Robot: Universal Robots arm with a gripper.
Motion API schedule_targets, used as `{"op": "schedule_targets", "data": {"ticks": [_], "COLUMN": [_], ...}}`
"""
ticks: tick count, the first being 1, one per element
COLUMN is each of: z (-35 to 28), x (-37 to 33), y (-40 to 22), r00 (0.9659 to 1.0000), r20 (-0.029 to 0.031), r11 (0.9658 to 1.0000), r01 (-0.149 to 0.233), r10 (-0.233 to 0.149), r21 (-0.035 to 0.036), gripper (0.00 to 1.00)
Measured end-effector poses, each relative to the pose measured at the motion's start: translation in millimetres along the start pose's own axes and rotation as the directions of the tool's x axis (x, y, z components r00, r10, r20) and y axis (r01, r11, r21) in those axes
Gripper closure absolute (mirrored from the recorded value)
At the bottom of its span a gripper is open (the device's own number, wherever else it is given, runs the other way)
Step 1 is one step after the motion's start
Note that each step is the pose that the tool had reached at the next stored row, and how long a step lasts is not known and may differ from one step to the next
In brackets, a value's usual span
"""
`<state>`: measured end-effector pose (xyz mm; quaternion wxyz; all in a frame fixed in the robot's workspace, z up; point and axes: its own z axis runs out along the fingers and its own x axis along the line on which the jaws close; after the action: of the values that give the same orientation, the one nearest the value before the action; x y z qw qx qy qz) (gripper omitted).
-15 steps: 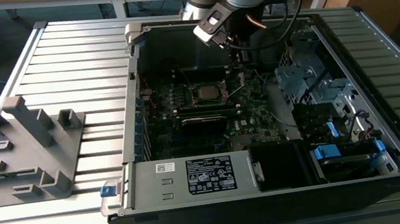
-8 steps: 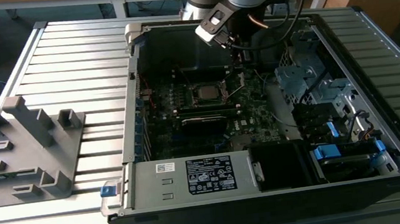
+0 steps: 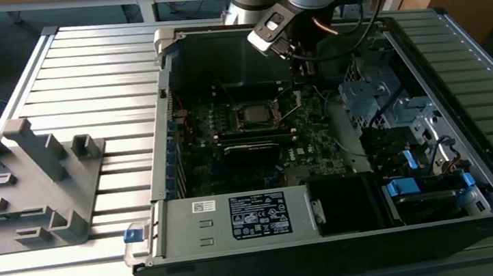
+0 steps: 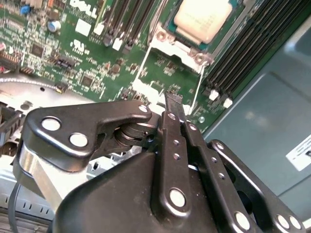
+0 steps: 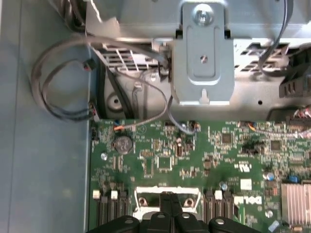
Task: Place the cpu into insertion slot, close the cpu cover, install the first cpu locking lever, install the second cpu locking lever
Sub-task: 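Close the cpu cover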
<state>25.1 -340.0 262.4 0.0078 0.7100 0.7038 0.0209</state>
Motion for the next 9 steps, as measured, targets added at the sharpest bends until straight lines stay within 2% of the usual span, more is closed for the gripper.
{"op": "schedule_targets", "data": {"ticks": [9], "z": [1.1], "x": [0.2], "y": [21.5], "r00": [1.0000], "r20": [0.0000], "r11": [1.0000], "r01": [0.000], "r10": [0.000], "r21": [0.0000], "gripper": [0.89]}}
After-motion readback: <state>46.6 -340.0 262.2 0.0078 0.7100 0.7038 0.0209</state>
